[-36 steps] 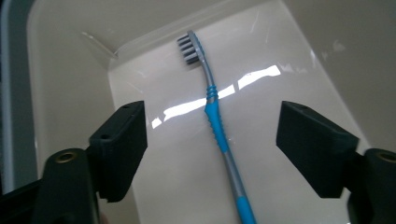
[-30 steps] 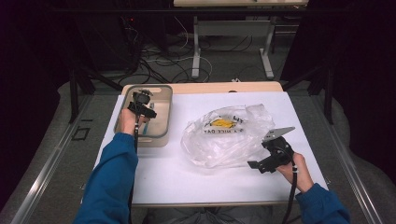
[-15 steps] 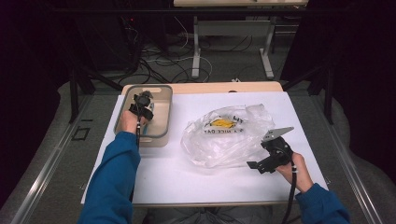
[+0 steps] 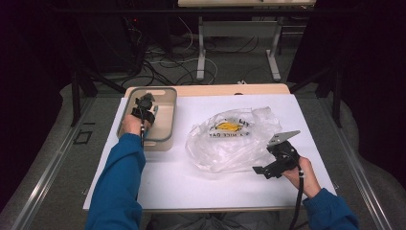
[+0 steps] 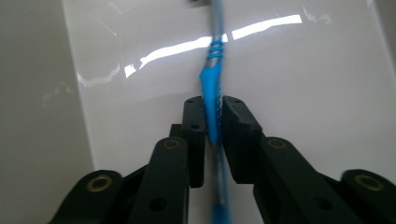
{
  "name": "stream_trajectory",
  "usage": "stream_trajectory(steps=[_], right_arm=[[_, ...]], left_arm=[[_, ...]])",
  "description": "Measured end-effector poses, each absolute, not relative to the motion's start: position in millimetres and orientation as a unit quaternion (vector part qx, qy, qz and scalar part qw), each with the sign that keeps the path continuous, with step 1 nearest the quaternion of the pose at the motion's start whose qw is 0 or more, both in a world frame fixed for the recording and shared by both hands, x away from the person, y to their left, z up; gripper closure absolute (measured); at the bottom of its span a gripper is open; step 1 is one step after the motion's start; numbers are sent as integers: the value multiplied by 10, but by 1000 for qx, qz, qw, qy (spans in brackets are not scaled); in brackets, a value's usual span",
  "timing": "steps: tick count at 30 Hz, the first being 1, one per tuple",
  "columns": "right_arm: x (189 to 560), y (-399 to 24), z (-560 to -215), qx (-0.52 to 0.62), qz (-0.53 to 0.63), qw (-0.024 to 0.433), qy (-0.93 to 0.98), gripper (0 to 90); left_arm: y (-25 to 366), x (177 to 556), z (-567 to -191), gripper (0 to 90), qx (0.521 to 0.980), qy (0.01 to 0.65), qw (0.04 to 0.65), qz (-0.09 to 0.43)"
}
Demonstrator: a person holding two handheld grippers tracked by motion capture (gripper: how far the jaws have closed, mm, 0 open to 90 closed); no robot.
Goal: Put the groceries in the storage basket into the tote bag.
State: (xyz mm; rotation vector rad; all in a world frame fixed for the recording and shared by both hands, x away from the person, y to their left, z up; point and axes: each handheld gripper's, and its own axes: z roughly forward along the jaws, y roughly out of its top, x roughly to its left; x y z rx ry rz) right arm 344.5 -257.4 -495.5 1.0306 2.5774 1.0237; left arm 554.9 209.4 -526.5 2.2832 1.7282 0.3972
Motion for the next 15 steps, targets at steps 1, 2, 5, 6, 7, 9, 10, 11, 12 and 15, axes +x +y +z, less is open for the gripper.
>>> stream_trajectory(steps=[1, 2, 5, 6, 7, 9, 10, 11, 12, 15], right_arm=[[3443, -2579, -4951, 343, 344, 90, 869, 4], [3445, -2574, -4956, 346, 344, 91, 868, 4], [3444, -2577, -4957, 341, 345, 89, 870, 5], [3443, -2579, -4955, 340, 345, 86, 871, 5], [3441, -2579, -4953, 340, 344, 87, 871, 5], [3441, -2581, -4952, 340, 344, 87, 871, 5], [3444, -2585, -4951, 339, 342, 90, 872, 5], [3450, -2589, -4958, 337, 344, 90, 872, 5], [3446, -2586, -4955, 342, 343, 89, 870, 5], [3450, -2581, -4960, 344, 345, 94, 868, 5]], left_arm=[[2087, 5547, -5268, 809, 781, 596, 124, 138], [2087, 5550, -5260, 810, 785, 592, 118, 139], [2064, 5555, -5257, 818, 784, 594, 113, 143], [2061, 5557, -5252, 821, 784, 593, 112, 143], [2061, 5559, -5245, 823, 784, 593, 112, 142], [2071, 5560, -5237, 825, 785, 592, 116, 136], [2071, 5558, -5235, 826, 786, 591, 119, 133], [2065, 5556, -5230, 826, 788, 588, 122, 135], [2063, 5553, -5212, 826, 788, 586, 124, 140], [2080, 5541, -5172, 830, 788, 584, 136, 139]])
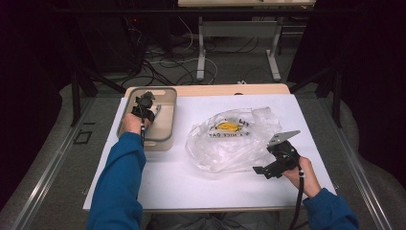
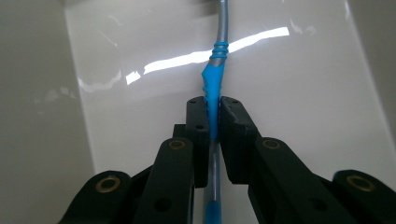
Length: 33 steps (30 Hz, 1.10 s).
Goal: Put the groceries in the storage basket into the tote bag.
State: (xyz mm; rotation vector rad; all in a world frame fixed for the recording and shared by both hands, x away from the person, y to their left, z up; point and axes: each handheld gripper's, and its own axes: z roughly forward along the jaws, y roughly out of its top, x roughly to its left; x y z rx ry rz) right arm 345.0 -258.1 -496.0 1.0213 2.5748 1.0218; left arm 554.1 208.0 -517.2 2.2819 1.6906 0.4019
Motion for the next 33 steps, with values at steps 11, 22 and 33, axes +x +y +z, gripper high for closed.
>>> stream_trajectory(steps=[11, 22, 33], right_arm=[[3452, -2573, -4959, 343, 342, 88, 870, 5], [3457, -2551, -4952, 344, 349, 88, 867, 4], [3479, -2501, -4898, 343, 353, 90, 866, 0]], left_arm=[[2067, 5498, -5094, 830, 791, 571, 163, 144], [2087, 5414, -4910, 829, 798, 551, 186, 161], [2053, 5289, -4669, 829, 809, 516, 219, 177]])
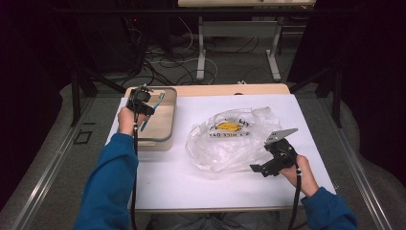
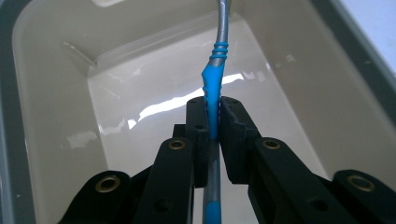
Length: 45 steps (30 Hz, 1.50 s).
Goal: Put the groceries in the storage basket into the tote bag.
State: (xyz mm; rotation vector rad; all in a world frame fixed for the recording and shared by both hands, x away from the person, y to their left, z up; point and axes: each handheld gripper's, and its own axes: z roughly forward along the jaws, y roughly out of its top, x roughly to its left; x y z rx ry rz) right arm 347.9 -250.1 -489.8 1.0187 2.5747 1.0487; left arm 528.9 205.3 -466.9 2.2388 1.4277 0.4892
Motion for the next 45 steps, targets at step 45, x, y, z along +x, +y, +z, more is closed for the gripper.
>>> stream_trajectory(steps=[45], right_arm=[[3782, -2007, -4580, 327, 432, 88, 836, 0]], left_arm=[[1166, 4261, -4182, 829, 873, 324, 303, 203]])
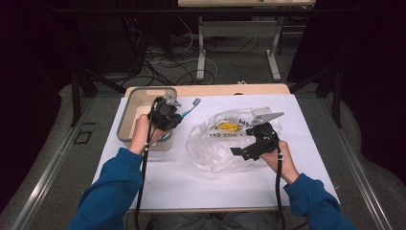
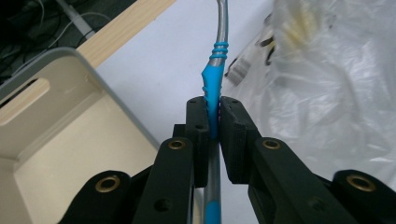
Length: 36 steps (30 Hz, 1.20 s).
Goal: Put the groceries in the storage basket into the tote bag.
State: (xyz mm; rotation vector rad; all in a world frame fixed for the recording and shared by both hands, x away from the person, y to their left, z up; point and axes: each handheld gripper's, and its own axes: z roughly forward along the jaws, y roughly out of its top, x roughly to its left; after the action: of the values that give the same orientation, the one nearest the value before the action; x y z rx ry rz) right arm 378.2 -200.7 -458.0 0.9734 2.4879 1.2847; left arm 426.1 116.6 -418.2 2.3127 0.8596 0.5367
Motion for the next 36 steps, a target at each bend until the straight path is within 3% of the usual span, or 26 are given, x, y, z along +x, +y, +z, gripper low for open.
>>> stream_trajectory(steps=[11, 15, 17, 27, 31, 32, 34, 36], right_arm=[[3892, -1762, -4457, 334, 459, 78, 819, 6], [3944, -1697, -4451, 346, 474, 79, 806, 76], [3970, -1678, -4459, 354, 481, 76, 798, 151], [4056, -1648, -4536, 405, 507, 45, 759, 285], [4068, -1672, -4574, 424, 517, 36, 743, 431], [4075, -1682, -4585, 429, 516, 31, 741, 454], [4087, -1696, -4615, 436, 522, 22, 732, 570], [4091, -1691, -4634, 444, 524, 18, 726, 749]], left_arm=[[838, 4013, -4141, 829, 887, 272, 317, 196], [728, 3946, -4164, 829, 893, 258, 319, 183], [667, 3912, -4196, 829, 890, 255, 325, 193], [420, 3800, -4331, 829, 895, 235, 337, 173], [379, 3785, -4405, 829, 897, 232, 337, 167], [380, 3774, -4419, 900, 893, 235, 345, 170], [358, 3765, -4455, 900, 893, 235, 348, 162], [333, 3780, -4521, 900, 895, 237, 342, 159]])
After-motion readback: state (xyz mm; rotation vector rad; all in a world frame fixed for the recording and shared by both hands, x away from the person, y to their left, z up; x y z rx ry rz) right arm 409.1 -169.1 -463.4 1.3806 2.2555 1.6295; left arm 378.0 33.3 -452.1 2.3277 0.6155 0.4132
